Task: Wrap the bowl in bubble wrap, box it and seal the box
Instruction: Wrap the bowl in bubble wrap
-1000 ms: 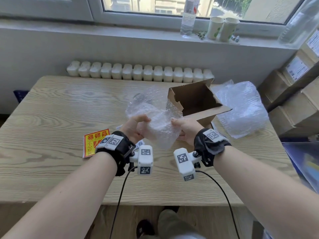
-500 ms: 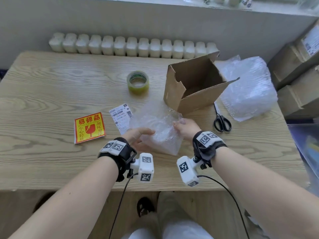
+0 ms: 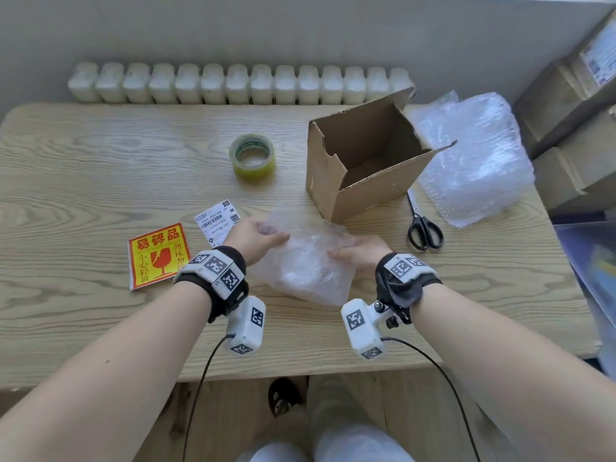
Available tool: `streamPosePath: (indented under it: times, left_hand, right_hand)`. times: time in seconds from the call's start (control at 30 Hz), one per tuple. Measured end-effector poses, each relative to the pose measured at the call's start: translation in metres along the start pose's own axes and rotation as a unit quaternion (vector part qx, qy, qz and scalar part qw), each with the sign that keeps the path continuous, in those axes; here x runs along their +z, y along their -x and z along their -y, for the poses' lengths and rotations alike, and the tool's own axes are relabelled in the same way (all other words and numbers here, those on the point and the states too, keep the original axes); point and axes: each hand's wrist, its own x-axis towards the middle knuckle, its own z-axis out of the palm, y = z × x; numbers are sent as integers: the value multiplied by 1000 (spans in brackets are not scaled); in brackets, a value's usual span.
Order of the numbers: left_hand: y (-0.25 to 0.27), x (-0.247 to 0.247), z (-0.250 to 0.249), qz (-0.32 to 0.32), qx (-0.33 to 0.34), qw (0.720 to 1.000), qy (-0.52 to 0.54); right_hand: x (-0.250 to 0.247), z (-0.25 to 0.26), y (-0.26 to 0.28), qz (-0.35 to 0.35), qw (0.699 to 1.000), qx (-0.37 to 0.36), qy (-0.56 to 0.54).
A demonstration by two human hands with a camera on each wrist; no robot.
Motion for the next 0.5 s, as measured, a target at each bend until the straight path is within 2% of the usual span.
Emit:
streamPosePath:
  times: [0.17, 0.27, 0.5]
  left_hand:
    - [-8, 11, 8, -17, -80, 996, -28]
    - [-12, 10, 9, -14, -113, 992, -63]
    - [-17, 6, 11, 0, -123, 977, -174]
  right_hand:
    - [-2, 1, -6, -53, 997, 23, 54]
    - [-1, 3, -13, -50, 996, 39, 63]
    - [-3, 8, -20, -45, 991, 73, 107]
